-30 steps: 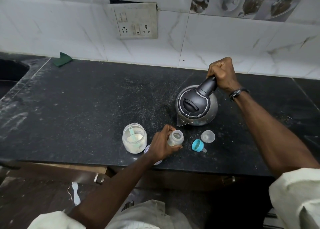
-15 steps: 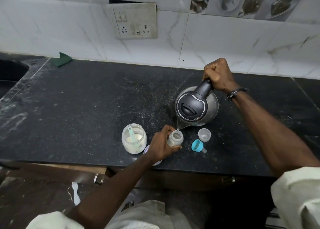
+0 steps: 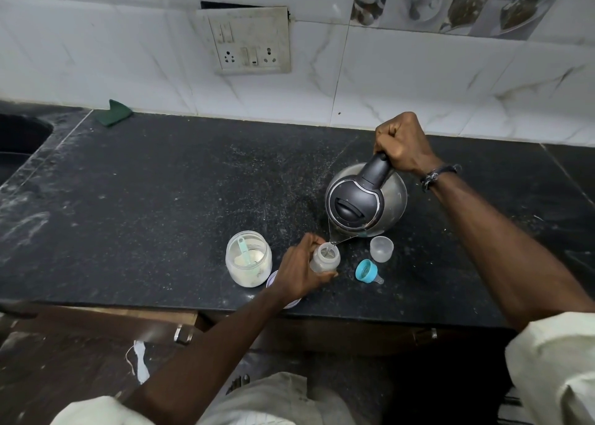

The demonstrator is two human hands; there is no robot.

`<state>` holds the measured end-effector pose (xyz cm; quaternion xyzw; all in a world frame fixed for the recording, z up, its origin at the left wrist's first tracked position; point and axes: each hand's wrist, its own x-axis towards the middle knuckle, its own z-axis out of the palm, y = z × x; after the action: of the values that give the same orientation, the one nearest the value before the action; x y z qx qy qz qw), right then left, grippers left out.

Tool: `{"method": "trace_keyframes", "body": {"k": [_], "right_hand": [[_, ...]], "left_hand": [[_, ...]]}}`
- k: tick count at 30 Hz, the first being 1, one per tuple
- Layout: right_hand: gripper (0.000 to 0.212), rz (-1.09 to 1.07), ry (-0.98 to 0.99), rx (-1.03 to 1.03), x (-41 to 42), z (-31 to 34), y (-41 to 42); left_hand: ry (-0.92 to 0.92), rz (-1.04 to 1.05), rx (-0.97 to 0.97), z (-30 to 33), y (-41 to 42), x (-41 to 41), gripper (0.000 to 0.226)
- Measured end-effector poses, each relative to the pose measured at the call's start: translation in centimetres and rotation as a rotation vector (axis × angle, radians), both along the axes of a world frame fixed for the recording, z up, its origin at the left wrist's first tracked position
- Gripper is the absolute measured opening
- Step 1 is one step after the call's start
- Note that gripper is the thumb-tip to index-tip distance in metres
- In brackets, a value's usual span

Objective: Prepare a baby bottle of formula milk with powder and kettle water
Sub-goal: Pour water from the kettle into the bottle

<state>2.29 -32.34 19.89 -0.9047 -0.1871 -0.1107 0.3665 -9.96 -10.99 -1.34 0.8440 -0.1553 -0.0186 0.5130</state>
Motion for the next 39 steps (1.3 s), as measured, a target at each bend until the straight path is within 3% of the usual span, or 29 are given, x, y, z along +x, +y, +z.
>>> {"method": "trace_keyframes", "body": {"k": [39], "right_hand": [[0.030,0.013,-0.059,-0.107,0.10,-0.65,-0.14]], "left_hand": [[0.035,0.004,-0.021,0.80,-0.05,-0.42,0.060]]}}
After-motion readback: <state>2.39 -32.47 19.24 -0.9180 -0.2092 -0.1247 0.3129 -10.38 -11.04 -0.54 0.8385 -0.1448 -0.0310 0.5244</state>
